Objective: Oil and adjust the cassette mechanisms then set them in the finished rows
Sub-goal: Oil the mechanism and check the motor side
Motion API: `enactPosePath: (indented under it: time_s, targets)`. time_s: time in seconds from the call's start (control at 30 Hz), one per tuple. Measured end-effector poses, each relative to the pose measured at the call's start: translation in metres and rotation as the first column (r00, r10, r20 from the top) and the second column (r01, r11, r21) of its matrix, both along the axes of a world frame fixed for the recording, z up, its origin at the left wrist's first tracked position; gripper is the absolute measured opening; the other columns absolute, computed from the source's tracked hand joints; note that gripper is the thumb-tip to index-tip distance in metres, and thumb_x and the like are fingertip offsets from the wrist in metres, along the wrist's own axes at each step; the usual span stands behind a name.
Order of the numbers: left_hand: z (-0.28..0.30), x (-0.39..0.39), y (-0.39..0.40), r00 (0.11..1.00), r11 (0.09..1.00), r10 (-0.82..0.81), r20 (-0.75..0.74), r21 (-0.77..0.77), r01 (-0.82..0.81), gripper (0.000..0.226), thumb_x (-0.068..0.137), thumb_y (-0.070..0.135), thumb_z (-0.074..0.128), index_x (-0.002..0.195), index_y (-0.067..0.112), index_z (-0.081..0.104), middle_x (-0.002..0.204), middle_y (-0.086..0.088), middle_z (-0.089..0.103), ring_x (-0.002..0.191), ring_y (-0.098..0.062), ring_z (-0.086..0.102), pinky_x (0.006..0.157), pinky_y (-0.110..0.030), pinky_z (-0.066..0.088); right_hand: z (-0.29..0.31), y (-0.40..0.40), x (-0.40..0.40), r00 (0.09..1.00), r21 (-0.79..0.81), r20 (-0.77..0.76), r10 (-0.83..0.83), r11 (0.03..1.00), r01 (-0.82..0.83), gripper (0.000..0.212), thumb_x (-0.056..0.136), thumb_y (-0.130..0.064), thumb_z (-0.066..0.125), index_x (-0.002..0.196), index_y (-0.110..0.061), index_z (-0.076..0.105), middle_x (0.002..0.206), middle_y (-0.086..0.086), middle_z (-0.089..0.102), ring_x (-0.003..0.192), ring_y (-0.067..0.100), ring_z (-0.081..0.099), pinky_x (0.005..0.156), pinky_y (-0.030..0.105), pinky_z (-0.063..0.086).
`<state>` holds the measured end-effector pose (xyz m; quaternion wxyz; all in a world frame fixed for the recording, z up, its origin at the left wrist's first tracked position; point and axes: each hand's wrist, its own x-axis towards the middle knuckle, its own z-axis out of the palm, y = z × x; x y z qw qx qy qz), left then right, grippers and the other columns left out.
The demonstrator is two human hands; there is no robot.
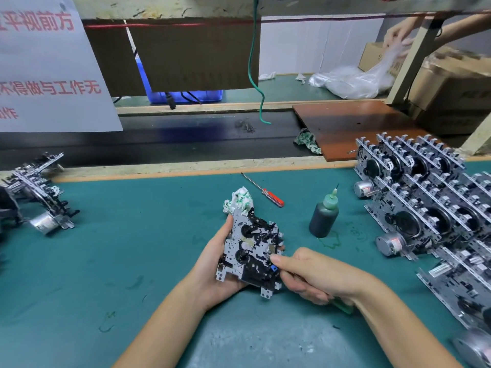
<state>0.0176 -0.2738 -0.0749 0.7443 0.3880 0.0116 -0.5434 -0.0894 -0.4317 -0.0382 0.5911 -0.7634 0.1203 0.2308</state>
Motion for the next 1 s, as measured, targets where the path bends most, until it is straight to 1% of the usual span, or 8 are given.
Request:
enactPosePath:
  time_s: [0.23, 0.47, 0.57, 0.63, 0.7, 0.77, 0.87, 1.0]
  targets:
    - [0.000, -0.001, -0.002, 1.000, 1.000, 0.016, 0.009, -0.001, -0.016, 0.063, 0.083, 0.060, 0.044, 0.102, 0.009, 0.075, 0.116, -0.017, 0.067, 0.101, -0.029, 0.068, 0.075, -0.038, 0.058, 0.001, -0.001, 0.001, 0.998, -0.016, -0.040, 0.048, 0.999, -0.049, 0.065, 0.100, -0.043, 0.035, 0.039, -0.020, 0.037, 0.030, -0.001, 0.026, 0.027, 0.010, 0.016, 0.035, 0.016, 0.017]
    - [0.004, -0.007, 0.000, 0.999, 0.998, 0.053, -0.009, -0.042, -0.053, 0.071, 0.088, 0.062, 0.036, 0.109, 0.005, 0.072, 0.122, -0.022, 0.062, 0.106, -0.032, 0.065, 0.086, -0.041, 0.052, -0.003, 0.004, -0.002, 0.994, -0.110, 0.109, -0.021, 0.993, 0.033, 0.066, 0.099, -0.045, 0.035, 0.038, -0.020, 0.044, 0.026, -0.003, 0.032, 0.026, 0.011, 0.024, 0.040, 0.022, 0.026]
    - [0.009, -0.011, 0.002, 0.987, 0.983, 0.140, -0.082, -0.109, -0.148, 0.081, 0.082, 0.066, 0.041, 0.114, -0.003, 0.066, 0.128, -0.027, 0.056, 0.111, -0.039, 0.061, 0.091, -0.050, 0.047, -0.003, -0.002, 0.000, 0.973, 0.011, 0.180, -0.144, 0.990, 0.144, 0.068, 0.099, -0.044, 0.035, 0.036, -0.018, 0.046, 0.025, -0.002, 0.029, 0.026, 0.013, 0.020, 0.040, 0.019, 0.025]
    - [0.011, -0.012, 0.003, 0.971, 0.963, 0.198, -0.137, -0.160, -0.219, 0.090, 0.078, 0.071, 0.043, 0.115, -0.009, 0.063, 0.128, -0.033, 0.054, 0.112, -0.048, 0.057, 0.086, -0.057, 0.050, -0.002, -0.011, 0.001, 0.935, 0.167, 0.203, -0.292, 0.951, 0.261, 0.062, 0.099, -0.038, 0.035, 0.043, -0.017, 0.049, 0.027, 0.000, 0.027, 0.025, 0.011, 0.015, 0.036, 0.013, 0.021]
    - [0.013, -0.012, 0.002, 0.955, 0.947, 0.227, -0.192, -0.187, -0.263, 0.098, 0.076, 0.074, 0.043, 0.121, -0.011, 0.058, 0.128, -0.036, 0.051, 0.113, -0.053, 0.053, 0.089, -0.060, 0.048, -0.003, -0.017, 0.002, 0.915, 0.232, 0.198, -0.352, 0.924, 0.305, 0.055, 0.100, -0.033, 0.035, 0.052, -0.015, 0.054, 0.030, 0.001, 0.029, 0.025, 0.009, 0.014, 0.036, 0.010, 0.016]
    - [0.013, -0.012, 0.002, 0.946, 0.942, 0.233, -0.223, -0.191, -0.277, 0.101, 0.075, 0.076, 0.042, 0.125, -0.010, 0.053, 0.129, -0.037, 0.049, 0.115, -0.054, 0.052, 0.094, -0.059, 0.041, -0.006, -0.017, 0.003, 0.922, 0.232, 0.192, -0.338, 0.928, 0.292, 0.050, 0.101, -0.031, 0.035, 0.060, -0.012, 0.056, 0.033, 0.002, 0.032, 0.025, 0.008, 0.015, 0.037, 0.009, 0.016]
    - [0.014, -0.012, 0.002, 0.941, 0.935, 0.232, -0.246, -0.211, -0.285, 0.104, 0.073, 0.077, 0.044, 0.128, -0.011, 0.049, 0.131, -0.039, 0.046, 0.116, -0.055, 0.051, 0.094, -0.056, 0.040, -0.010, -0.016, 0.005, 0.928, 0.224, 0.182, -0.326, 0.932, 0.284, 0.047, 0.101, -0.031, 0.035, 0.067, -0.009, 0.059, 0.036, 0.003, 0.038, 0.025, 0.006, 0.019, 0.035, 0.008, 0.016]
    - [0.013, -0.013, 0.001, 0.935, 0.925, 0.240, -0.263, -0.231, -0.302, 0.103, 0.071, 0.075, 0.046, 0.130, -0.010, 0.047, 0.131, -0.039, 0.046, 0.116, -0.056, 0.049, 0.101, -0.059, 0.034, -0.013, -0.016, 0.008, 0.889, 0.188, 0.236, -0.392, 0.916, 0.354, 0.045, 0.102, -0.030, 0.035, 0.072, -0.008, 0.060, 0.039, 0.003, 0.043, 0.025, 0.006, 0.025, 0.035, 0.008, 0.016]
